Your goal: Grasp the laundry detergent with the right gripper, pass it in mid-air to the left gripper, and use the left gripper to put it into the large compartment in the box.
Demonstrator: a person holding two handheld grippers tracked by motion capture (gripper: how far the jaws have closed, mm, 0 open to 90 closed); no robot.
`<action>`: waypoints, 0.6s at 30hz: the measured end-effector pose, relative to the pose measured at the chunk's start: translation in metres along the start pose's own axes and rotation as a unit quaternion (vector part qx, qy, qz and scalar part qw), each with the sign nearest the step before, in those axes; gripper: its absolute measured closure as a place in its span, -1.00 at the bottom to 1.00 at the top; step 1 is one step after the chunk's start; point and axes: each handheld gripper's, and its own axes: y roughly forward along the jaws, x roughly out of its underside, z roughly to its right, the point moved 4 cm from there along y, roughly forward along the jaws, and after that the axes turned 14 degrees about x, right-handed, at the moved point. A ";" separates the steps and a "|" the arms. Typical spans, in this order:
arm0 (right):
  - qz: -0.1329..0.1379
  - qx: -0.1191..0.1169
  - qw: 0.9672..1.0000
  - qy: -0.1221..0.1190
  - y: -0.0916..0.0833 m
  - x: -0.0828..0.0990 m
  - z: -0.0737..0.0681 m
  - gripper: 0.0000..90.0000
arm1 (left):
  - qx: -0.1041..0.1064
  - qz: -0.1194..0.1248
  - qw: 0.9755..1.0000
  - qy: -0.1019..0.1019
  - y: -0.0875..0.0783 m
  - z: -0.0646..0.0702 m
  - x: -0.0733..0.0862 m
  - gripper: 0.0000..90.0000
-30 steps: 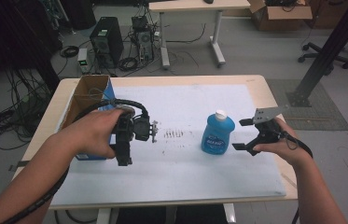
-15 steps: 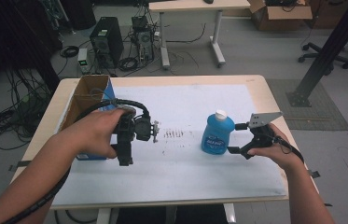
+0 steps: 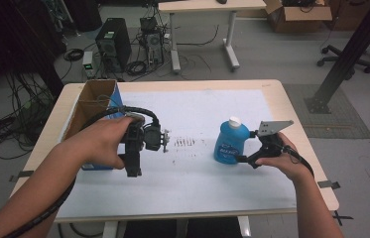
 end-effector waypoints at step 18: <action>0.016 0.016 0.999 0.025 0.017 0.003 -0.004 -0.84 | 0.001 0.007 1.000 0.003 0.001 0.001 0.007 -0.99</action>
